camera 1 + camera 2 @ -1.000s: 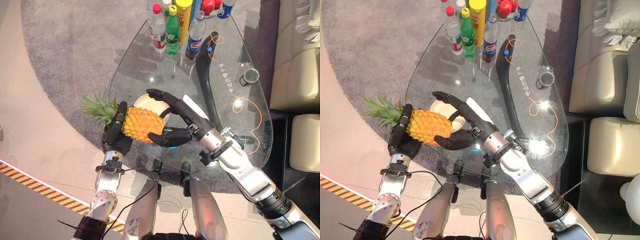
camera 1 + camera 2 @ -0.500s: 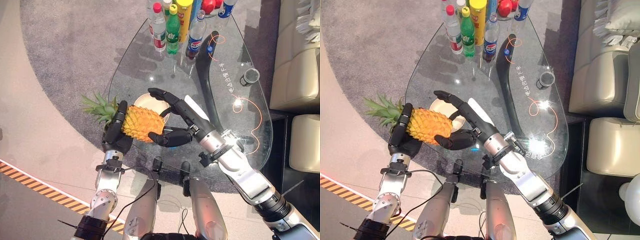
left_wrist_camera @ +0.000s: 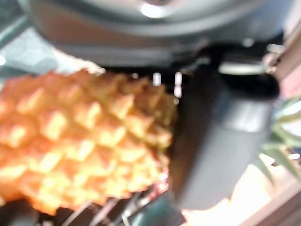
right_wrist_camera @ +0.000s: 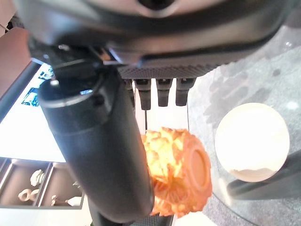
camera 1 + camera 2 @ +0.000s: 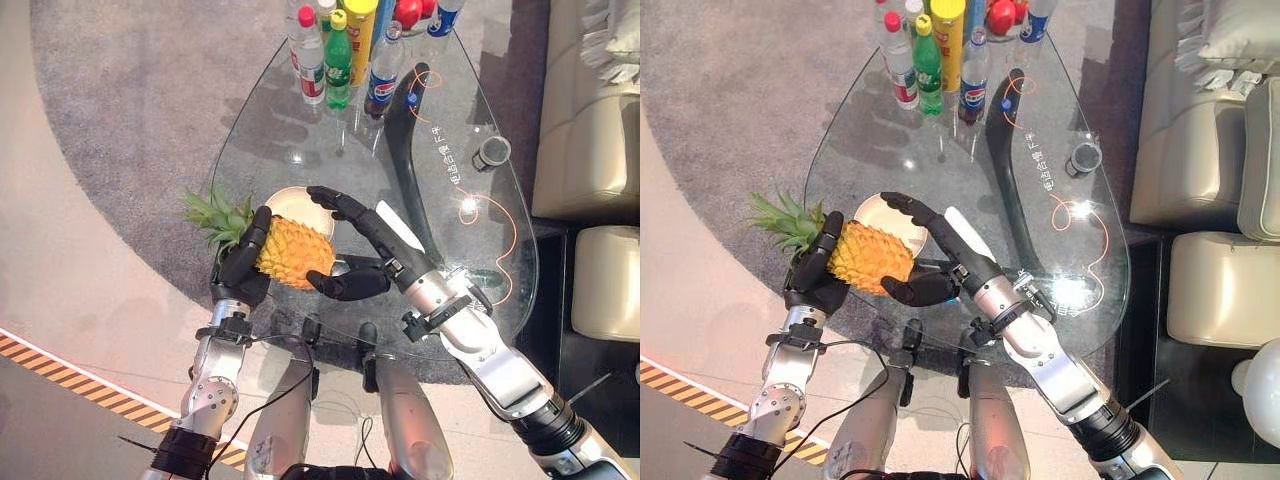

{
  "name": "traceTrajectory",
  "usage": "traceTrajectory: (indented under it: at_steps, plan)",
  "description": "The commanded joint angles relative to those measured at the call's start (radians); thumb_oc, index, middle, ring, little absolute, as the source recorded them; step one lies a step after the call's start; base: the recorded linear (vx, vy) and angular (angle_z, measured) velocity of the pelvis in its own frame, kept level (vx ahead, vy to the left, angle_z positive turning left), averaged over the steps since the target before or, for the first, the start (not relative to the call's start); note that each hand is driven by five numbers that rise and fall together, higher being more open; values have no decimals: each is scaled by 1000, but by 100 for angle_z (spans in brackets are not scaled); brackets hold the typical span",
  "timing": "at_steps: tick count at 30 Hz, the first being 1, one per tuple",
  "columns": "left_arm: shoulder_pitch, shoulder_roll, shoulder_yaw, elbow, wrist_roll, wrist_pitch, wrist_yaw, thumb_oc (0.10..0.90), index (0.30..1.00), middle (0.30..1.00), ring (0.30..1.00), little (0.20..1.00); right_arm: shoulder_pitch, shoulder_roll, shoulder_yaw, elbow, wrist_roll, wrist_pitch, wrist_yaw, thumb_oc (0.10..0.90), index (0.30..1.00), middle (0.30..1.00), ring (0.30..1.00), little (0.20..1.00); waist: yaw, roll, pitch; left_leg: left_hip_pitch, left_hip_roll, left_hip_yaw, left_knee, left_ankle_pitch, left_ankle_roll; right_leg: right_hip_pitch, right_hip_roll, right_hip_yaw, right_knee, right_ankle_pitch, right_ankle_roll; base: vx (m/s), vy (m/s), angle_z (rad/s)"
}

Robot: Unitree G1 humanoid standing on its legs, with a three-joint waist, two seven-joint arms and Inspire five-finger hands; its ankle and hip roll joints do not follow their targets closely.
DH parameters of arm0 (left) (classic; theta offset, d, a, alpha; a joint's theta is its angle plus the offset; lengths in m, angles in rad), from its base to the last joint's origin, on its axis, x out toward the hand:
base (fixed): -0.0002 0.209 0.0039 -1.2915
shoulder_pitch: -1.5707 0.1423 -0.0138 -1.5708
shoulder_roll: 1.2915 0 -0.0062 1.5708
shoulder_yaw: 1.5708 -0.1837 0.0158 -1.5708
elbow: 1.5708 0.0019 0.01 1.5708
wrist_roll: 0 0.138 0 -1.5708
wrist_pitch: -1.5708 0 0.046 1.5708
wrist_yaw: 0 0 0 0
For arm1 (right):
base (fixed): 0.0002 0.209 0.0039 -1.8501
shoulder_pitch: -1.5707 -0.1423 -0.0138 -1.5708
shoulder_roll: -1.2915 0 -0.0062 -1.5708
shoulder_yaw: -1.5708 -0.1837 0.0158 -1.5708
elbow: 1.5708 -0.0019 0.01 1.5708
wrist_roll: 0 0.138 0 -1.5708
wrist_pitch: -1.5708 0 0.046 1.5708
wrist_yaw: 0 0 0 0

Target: Pick up the fruit to the plate

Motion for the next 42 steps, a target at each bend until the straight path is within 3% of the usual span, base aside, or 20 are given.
traceTrajectory:
  at_steps: [1, 11, 20, 26, 37, 42]
  plan:
    - [-48, -22, 66, -165, 24, -65, -110, 100, 300, 300, 300, 200, -42, -17, -117, -104, -36, -74, -71, 800, 900, 900, 900, 900, -10, -19, -27, 0, -46, 41, 112, -73, 52, 76, 27, 67, -143, 104, 24, 0, 0, 0]
    - [-47, -20, 84, -149, 50, -72, -119, 100, 300, 300, 300, 200, -25, -12, -141, -97, -22, -67, -59, 800, 900, 900, 900, 900, -14, -17, -27, 4, -43, 43, 109, -74, 50, 79, 27, 67, -145, 103, 25, 0, 0, 0]
    - [-72, 4, 105, -127, 170, -143, -92, 100, 300, 300, 300, 200, -20, -1, -130, -75, 85, -61, -9, 800, 900, 900, 900, 900, -17, -15, -27, 1, -42, 45, 111, -71, 47, 76, 27, 68, -142, 100, 23, 0, 0, 0]
    - [-118, 50, 131, -91, 355, -247, 37, 100, 300, 300, 300, 200, -11, 17, -107, -35, 200, -53, 48, 800, 900, 900, 900, 900, -20, -12, -27, -8, -41, 47, 118, -67, 43, 66, 24, 72, -131, 96, 22, -11, 24, -5]
    - [-202, 92, 138, -29, 708, -384, 345, 100, 300, 300, 300, 200, -32, 44, -34, 57, 276, -9, 88, 800, 900, 900, 900, 900, -25, -13, -27, -37, -43, 51, 134, -63, 38, 34, 20, 81, -118, 98, 22, -12, 24, -1]
    - [-255, 106, 130, 1, 802, -437, 451, 100, 300, 300, 300, 200, -56, 46, 6, 91, 295, 20, 99, 800, 900, 900, 900, 900, -29, -14, -27, -50, -45, 57, 134, -59, 38, 17, 20, 89, -114, 100, 22, -7, 35, -1]
